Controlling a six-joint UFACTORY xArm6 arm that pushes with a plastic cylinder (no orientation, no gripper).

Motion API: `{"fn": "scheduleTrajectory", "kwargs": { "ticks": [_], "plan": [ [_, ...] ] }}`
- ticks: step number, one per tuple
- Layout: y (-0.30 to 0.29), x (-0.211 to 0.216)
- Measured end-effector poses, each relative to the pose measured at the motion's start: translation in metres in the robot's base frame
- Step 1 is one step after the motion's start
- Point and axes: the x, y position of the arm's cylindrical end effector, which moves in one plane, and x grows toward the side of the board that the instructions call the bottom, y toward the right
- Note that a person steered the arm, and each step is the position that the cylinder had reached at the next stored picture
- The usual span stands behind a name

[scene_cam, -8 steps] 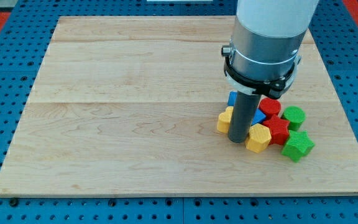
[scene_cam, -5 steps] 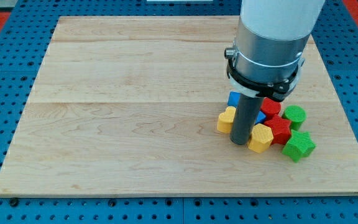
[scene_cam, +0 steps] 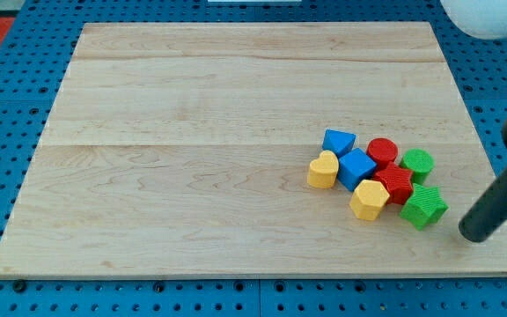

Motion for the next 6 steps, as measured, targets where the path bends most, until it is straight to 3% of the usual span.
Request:
{"fn": "scheduleTrajectory", "kwargs": {
  "ticks": [2,4,5,6],
  "plan": [
    [-0.072,-0.011],
    [-0.056,0.027],
    [-0.079,0.027],
    [-0.098,-0.001]
  ]
}}
